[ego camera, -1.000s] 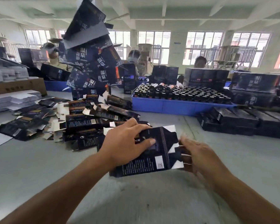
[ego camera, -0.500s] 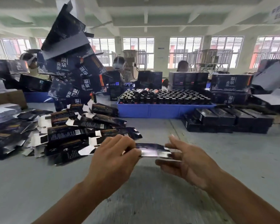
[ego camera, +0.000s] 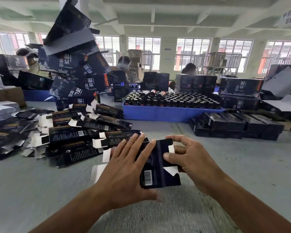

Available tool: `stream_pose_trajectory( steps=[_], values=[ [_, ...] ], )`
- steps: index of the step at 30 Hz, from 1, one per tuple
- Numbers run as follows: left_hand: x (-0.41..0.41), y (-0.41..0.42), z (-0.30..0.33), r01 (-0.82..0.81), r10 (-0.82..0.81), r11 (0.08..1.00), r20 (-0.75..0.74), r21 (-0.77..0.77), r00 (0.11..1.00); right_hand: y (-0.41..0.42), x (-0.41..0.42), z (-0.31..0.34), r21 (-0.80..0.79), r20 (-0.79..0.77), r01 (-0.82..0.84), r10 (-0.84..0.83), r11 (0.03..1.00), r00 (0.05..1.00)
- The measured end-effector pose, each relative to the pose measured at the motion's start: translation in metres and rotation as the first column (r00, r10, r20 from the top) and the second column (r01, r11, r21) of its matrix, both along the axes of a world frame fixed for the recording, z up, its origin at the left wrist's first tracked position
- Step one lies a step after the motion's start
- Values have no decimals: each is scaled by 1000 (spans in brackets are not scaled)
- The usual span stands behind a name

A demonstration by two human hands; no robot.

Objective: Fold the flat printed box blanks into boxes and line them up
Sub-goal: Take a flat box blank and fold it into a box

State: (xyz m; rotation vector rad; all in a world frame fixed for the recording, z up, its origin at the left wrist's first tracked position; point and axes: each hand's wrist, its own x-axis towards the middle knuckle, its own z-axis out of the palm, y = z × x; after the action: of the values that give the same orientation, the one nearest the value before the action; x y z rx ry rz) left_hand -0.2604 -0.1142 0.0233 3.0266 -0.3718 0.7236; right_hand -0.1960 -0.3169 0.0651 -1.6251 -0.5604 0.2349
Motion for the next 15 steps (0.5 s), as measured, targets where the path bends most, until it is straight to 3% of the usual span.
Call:
stream_pose_trajectory(
  steps=[3,9,15],
  values=[
    [-1,1,2,17,-17,1000,13,0,1000,4,-4,-3,36,-1,14,-14,999,1000],
    [0,1,11,63,-54,998,297,-20,953,-6,-10,-9,144,-81,39,-28,989,996],
    [0,-1,11,17,-36,998,323,61,946,-10,-13,-10,127,-80,66,-56,990,995]
  ],
)
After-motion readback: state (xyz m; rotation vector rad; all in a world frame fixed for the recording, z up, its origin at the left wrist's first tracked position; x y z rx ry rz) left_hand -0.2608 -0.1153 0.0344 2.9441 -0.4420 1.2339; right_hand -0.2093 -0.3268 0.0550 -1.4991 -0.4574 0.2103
